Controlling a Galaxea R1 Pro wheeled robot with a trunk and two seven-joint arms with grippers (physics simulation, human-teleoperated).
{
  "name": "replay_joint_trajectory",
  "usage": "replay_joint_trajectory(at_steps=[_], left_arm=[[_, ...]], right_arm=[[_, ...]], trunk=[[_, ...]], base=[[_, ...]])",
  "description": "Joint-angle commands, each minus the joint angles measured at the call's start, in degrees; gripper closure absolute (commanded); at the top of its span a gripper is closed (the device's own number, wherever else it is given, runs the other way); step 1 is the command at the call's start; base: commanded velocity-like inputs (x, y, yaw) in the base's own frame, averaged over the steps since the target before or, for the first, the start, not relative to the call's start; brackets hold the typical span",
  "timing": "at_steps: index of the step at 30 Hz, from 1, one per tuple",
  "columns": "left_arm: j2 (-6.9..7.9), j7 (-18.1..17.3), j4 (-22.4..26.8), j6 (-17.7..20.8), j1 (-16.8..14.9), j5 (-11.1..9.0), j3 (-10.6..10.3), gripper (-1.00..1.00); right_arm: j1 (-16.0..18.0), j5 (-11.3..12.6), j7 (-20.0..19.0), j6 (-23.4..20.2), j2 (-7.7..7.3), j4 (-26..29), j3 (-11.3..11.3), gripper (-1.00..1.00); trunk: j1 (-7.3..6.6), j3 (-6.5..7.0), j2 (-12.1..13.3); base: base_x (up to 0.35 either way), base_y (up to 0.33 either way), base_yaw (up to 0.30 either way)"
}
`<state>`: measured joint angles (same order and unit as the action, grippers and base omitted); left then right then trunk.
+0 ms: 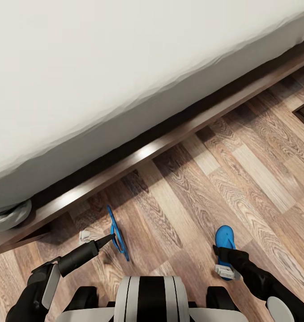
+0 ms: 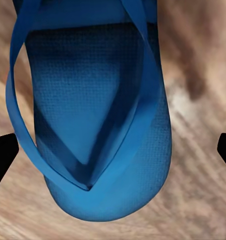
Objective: In the bedroom, move the book from the bed onto either nightstand, and place the two sandals side by side next to the bed.
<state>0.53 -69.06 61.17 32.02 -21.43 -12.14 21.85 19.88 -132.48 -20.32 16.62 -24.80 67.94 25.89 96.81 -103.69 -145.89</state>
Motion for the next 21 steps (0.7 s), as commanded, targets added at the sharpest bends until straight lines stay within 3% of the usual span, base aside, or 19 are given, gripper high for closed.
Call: replay_joint_trajectory(at_steps=[1,10,11,21], left_arm=[[0.00,-0.13,0.00,0.49,-0.02,-0.16,0.03,1.00],[0.00,-0.17,0.00,0.49,-0.02,-0.16,0.03,1.00],[0.00,-0.18,0.00,0.49,-0.02,-0.16,0.03,1.00],[0.00,-0.17,0.00,0.48,-0.02,-0.16,0.03,1.00]], right_arm=[[0.02,-0.41,-0.16,0.26,-0.04,0.08,0.16,-1.00],[0.05,-0.41,-0.16,0.27,-0.02,0.16,0.14,-1.00],[0.03,-0.41,-0.16,0.28,-0.01,0.16,0.15,1.00],[-0.01,-0.41,-0.16,0.26,-0.03,0.17,0.18,1.00]], trunk=[[-0.01,-0.03,-0.01],[-0.01,-0.03,-0.01],[-0.01,-0.03,-0.01],[-0.01,-0.03,-0.01]], base=[[0.000,0.000,0.000],[0.000,0.000,0.000],[0.000,0.000,0.000],[0.000,0.000,0.000]])
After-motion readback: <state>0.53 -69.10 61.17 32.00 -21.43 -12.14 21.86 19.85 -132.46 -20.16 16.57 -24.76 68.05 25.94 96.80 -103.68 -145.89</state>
